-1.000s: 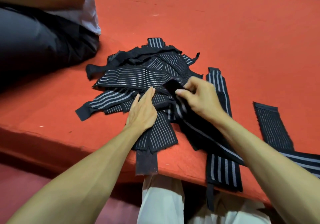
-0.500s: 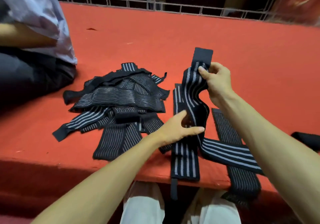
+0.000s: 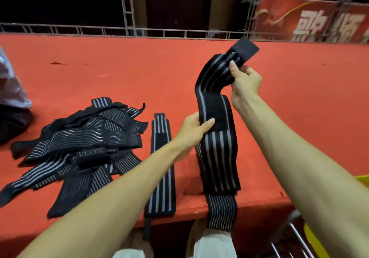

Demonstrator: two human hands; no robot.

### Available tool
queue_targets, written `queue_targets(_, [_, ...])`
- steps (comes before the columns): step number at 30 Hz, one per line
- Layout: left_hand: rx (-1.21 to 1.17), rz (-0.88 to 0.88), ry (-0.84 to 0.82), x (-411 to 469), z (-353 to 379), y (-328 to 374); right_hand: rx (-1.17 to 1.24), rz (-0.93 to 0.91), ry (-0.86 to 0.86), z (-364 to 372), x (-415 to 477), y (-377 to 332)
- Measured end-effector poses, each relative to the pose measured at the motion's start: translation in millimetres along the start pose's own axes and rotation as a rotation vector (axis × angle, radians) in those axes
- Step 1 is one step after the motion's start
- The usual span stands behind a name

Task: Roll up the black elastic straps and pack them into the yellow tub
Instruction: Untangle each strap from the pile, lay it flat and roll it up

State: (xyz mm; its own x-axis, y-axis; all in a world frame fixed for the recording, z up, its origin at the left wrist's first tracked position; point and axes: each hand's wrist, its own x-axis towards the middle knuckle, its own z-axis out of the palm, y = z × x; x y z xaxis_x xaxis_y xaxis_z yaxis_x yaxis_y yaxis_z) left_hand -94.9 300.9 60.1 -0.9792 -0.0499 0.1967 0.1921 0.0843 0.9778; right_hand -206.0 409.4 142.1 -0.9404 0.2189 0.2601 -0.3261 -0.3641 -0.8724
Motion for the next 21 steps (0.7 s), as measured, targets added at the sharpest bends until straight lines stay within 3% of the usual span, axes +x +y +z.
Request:
queue_targets(8, [-0.188,-0.041,-0.063,-17,-27,34,-0.175,0.011,0.111,20,9,10])
queue_targets(15, [-0.156,-0.297,-0.076,-24,-50,-20,-0.323,0.303,-0.153,31,-3,77])
queue_targets(21, [0.032,-0.445,-0.049,-13,-58,-90,-0.473,0.288,-0.211,34,7,146])
